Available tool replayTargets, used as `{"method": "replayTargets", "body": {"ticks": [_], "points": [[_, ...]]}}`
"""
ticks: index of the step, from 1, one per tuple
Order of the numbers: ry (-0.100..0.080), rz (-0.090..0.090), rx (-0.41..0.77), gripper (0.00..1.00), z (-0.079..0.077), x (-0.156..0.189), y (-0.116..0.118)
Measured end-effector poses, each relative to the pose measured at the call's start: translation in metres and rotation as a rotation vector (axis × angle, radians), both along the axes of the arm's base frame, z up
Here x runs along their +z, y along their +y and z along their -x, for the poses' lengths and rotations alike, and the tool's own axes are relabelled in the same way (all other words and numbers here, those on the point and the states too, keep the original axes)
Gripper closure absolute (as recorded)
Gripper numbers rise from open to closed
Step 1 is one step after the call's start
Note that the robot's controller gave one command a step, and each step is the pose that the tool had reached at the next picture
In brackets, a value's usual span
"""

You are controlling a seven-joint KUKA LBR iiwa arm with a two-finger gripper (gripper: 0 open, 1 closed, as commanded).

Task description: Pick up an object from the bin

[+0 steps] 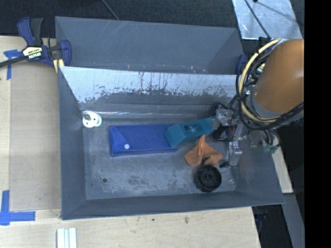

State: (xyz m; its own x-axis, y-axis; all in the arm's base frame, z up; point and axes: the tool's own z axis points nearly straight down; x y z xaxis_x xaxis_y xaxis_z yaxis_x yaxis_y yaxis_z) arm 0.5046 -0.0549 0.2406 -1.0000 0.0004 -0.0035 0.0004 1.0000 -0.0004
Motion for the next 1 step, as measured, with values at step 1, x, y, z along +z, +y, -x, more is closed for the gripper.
{"method": "replayTargets", "body": {"ticks": [1], "points": [[-0.006, -0.001, -0.305, 0.0, 0.0001, -0.0586, -0.0444]]}}
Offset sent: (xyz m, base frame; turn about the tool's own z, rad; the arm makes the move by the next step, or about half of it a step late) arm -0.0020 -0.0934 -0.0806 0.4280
